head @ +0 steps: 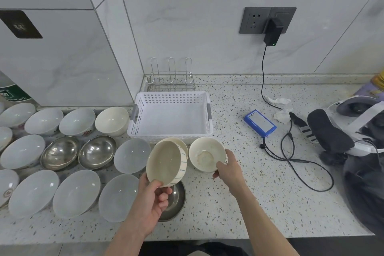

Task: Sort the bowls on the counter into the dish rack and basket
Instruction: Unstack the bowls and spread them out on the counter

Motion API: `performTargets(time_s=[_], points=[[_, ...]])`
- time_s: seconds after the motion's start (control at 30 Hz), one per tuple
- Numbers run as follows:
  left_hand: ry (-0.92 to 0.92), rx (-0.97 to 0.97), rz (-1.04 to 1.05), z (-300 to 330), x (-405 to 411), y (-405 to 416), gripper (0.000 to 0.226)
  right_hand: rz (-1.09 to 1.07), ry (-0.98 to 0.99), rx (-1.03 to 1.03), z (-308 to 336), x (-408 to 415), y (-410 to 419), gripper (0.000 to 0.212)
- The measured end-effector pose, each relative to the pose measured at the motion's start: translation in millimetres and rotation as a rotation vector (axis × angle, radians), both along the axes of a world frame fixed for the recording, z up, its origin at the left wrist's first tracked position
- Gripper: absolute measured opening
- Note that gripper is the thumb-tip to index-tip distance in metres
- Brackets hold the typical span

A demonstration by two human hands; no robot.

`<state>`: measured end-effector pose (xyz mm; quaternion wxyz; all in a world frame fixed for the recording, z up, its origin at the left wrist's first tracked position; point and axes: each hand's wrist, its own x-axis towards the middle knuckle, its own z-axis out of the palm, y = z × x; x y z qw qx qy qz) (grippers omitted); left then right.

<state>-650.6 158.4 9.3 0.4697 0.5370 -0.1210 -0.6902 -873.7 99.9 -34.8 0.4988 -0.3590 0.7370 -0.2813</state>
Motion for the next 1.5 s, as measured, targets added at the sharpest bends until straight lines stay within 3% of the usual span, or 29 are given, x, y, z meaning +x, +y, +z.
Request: performTargets(time_s=[0.23, 0.33, 0.47, 0.73, 1.03, 1.3, 1.5], points=[[-0.124, -0.034, -0.109, -4, -2, -6, 0.047, 0.042, -0.038, 0.045, 7, -7, 3, 0.053], [-0.195, -0.072, -0.183, -2, -7, -8, 0.051, 0.000, 0.037, 0.050, 12, -10, 11, 0.059], [-0.324, -0.117, -0.320, 0, -15, -7, 0.056, -0.088, 0.126, -0.075, 23, -18, 29, 0.040], [-0.448, -0.150, -0.636, -3, -42, 3, 0.065, 0.141, -0.128, -0.168, 36, -31, 67, 0.029], [-0.518, -0.138, -0.793, -23, -51, 22, 0.064, 0.273, 0.091, -0.126, 12, -36, 86, 0.014], [-0.652, -0.214, -0.852, -28, -55, 25, 0.097, 0.316, 0.116, -0.101, 0, -32, 85, 0.018], [-0.815, -0.214, -0.996, -30, -56, 19, 0.103, 0.331, 0.127, -0.069, -5, -30, 84, 0.018]])
